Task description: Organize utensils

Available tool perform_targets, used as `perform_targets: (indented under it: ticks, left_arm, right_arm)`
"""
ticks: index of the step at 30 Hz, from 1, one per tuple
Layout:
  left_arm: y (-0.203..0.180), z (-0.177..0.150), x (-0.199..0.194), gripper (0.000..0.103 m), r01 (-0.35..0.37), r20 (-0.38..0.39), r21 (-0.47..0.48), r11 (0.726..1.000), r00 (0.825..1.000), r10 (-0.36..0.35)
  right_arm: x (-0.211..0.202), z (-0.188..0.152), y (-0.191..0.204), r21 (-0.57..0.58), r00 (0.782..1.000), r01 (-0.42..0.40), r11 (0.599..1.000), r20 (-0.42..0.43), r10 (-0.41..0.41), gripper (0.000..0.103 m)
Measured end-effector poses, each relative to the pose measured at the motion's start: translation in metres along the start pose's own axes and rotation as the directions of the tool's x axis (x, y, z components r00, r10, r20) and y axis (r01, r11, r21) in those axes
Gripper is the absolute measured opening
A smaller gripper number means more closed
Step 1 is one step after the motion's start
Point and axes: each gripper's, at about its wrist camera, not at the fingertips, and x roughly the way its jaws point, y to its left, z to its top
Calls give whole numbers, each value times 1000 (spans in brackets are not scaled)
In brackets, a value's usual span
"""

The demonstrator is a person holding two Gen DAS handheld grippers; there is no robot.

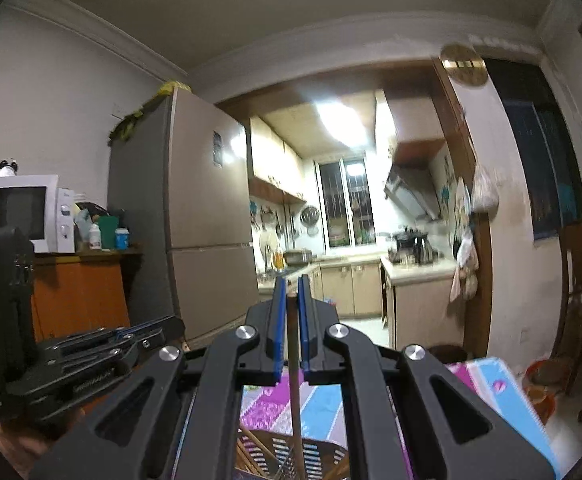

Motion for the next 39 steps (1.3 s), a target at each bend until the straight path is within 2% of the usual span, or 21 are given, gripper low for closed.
perform_targets:
  ticks: [9,15,17,18,20,21,22,24,26,27,28,29,31,33,36,39]
  left_arm:
    - [17,-44,27,8,4,-71,-40,999,997,-6]
    - [26,-54,33,8,-28,-90,-65,997,996,22]
    - [26,-51,27,8,-36,-74,-63,997,997,31]
    - [25,-49,23,8,-40,-62,-58,998,997,36]
    - [22,-40,10,9,-46,-31,-46,998,999,45]
    - [20,-37,5,14,-51,-19,-43,998,999,50]
    - [19,-34,-2,21,-56,-5,-39,998,998,55]
    - [16,-27,-19,28,-78,26,-20,997,997,78]
    - [13,-23,-35,32,-102,50,6,995,994,102]
    - [12,-21,-45,37,-125,60,20,992,990,124]
    - [11,-20,-55,42,-144,69,32,989,988,141]
    - [10,-20,-63,47,-162,76,41,986,984,158]
    - [9,-23,-83,69,-229,84,50,972,971,224]
    - [7,-27,-99,76,-282,88,48,958,957,277]
    - [5,-37,-117,87,-362,73,46,931,931,358]
    - [0,-48,-133,97,-383,50,47,922,923,381]
  right_arm:
    - [33,-57,-11,49,991,33,998,-134,-26,5]
    - [39,-68,-11,53,985,44,998,-171,-34,5]
    - [36,-65,-10,51,985,44,998,-168,-35,5]
    - [35,-63,-10,48,986,46,998,-163,-38,7]
    - [27,-55,-12,54,989,50,997,-141,-42,25]
    - [23,-51,-13,59,990,52,997,-131,-44,37]
    - [15,-44,-15,63,993,58,996,-107,-51,38]
    - [2,-33,-15,56,995,64,996,-84,-59,38]
    - [-14,-21,-17,44,996,76,996,-57,-73,38]
    - [-24,-15,-18,36,996,83,996,-44,-82,43]
    - [-37,-10,-18,30,995,94,995,-27,-93,55]
    - [-56,-5,-18,26,994,114,993,-4,-114,62]
    - [-81,0,-18,20,990,140,990,21,-140,82]
    - [-115,-1,-13,2,981,190,982,47,-190,97]
    - [-150,-10,-6,-25,963,266,964,62,-264,98]
    - [-177,-26,-1,-23,938,347,938,31,-346,98]
